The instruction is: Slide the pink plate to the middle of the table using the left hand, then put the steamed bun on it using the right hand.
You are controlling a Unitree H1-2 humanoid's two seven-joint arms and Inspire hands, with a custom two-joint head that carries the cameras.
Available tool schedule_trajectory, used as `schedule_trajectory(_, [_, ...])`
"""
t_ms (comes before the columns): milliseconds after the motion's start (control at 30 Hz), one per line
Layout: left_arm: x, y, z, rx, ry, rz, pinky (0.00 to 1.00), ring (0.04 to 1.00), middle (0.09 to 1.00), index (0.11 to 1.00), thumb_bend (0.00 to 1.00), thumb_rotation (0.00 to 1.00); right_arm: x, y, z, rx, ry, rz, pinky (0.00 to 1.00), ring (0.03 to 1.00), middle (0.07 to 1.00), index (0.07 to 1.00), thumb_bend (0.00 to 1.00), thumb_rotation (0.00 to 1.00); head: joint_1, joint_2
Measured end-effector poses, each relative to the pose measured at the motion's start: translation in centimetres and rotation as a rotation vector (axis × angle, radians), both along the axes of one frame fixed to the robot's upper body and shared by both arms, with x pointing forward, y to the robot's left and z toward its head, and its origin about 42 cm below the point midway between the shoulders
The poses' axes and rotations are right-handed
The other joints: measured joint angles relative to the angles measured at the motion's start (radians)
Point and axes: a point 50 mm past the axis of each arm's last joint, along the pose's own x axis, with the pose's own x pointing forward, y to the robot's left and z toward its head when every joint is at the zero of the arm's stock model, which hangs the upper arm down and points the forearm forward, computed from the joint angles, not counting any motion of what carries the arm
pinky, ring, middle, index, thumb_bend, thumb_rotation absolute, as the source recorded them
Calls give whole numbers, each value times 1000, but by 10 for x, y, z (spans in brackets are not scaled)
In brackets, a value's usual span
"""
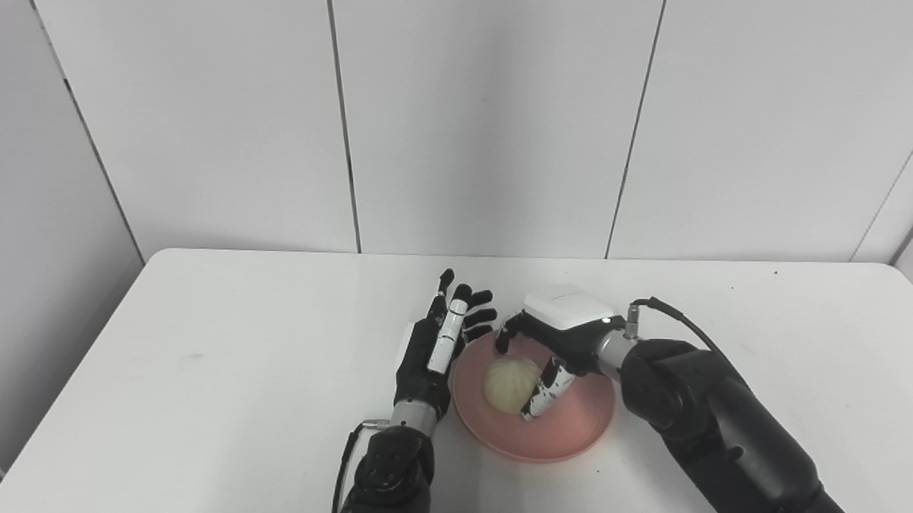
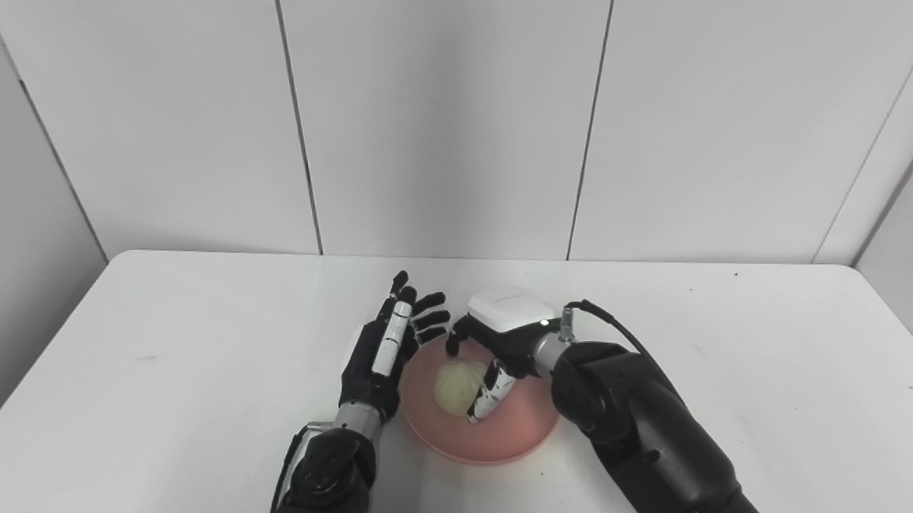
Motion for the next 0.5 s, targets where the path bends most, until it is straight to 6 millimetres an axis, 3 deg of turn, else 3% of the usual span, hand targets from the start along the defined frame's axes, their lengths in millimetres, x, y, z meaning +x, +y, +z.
schedule_trajectory(233, [-2,0,-1,7,-8,0,700,759,789,969,738,875,-5,-8,16,36,-69,-7,615,722,750,664,1000,274,0,3])
schedule_trajectory(367, [-4,0,-4,22,-37,27,800,849,904,945,789,856,-10,-27,23,164,-202,-43,555,676,723,667,1000,249,-5,3])
schedule_trajectory(500, [-4,2,-4,63,-53,88,858,876,932,915,775,869,-18,-46,14,362,-313,-64,531,658,732,696,934,438,-9,2])
